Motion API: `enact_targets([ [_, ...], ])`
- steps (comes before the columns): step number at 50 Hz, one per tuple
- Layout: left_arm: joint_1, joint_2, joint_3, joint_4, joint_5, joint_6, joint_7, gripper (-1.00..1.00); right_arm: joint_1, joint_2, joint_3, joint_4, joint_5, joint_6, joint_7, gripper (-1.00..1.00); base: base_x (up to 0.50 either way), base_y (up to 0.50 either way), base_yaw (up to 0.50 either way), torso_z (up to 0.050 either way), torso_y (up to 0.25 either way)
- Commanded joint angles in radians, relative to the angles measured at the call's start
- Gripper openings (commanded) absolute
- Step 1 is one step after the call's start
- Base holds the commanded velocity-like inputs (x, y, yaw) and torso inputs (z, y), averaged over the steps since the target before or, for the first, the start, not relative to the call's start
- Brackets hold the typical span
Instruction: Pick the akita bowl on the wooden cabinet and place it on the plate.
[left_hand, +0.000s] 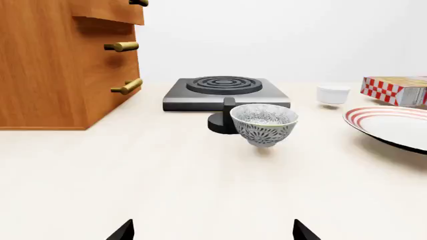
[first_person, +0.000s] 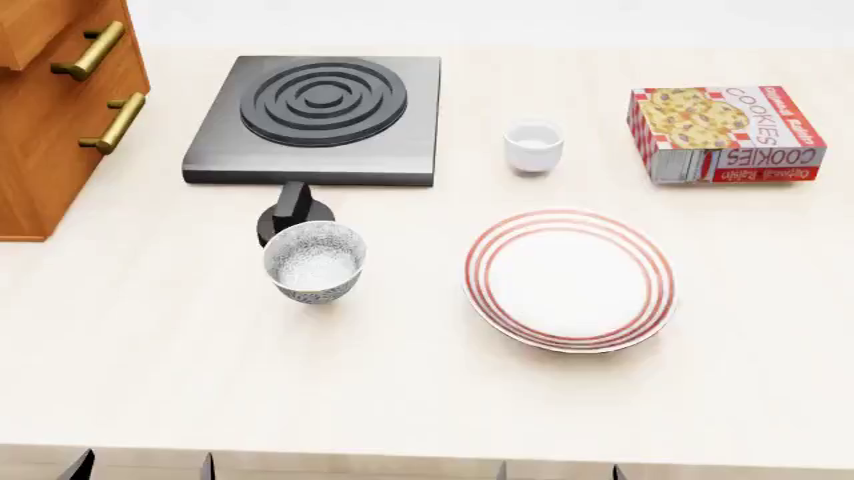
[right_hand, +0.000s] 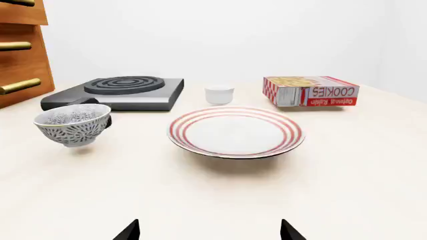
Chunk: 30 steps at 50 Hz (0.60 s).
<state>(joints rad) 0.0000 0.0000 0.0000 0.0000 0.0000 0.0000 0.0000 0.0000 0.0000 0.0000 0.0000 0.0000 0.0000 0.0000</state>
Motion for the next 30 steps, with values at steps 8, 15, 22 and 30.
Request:
enact_targets([
  [8,0.002,-0.036,0.044,0.006,-0.028,-0.009,-0.066,1.0,-0.005,0.037,-0.051,-0.001,0.033,-0.01,0.049,1.0,0.0,0.0,0.0,0.0,0.0],
  [15,0.001,-0.051,0.057,0.008,-0.047,-0.011,-0.083,1.0,-0.003,0.051,-0.068,0.004,0.049,-0.011,0.065,1.0,0.0,0.0,0.0,0.0,0.0],
  [22,0.007,-0.064,0.071,0.012,-0.06,0.015,-0.091,1.0,-0.003,0.062,-0.08,0.005,0.062,-0.015,0.078,1.0,0.0,0.0,0.0,0.0,0.0],
  [30,-0.003,-0.07,0.071,0.003,-0.095,-0.005,-0.101,1.0,-0.003,0.072,-0.09,0.006,0.078,-0.018,0.09,1.0,0.0,0.0,0.0,0.027,0.0],
])
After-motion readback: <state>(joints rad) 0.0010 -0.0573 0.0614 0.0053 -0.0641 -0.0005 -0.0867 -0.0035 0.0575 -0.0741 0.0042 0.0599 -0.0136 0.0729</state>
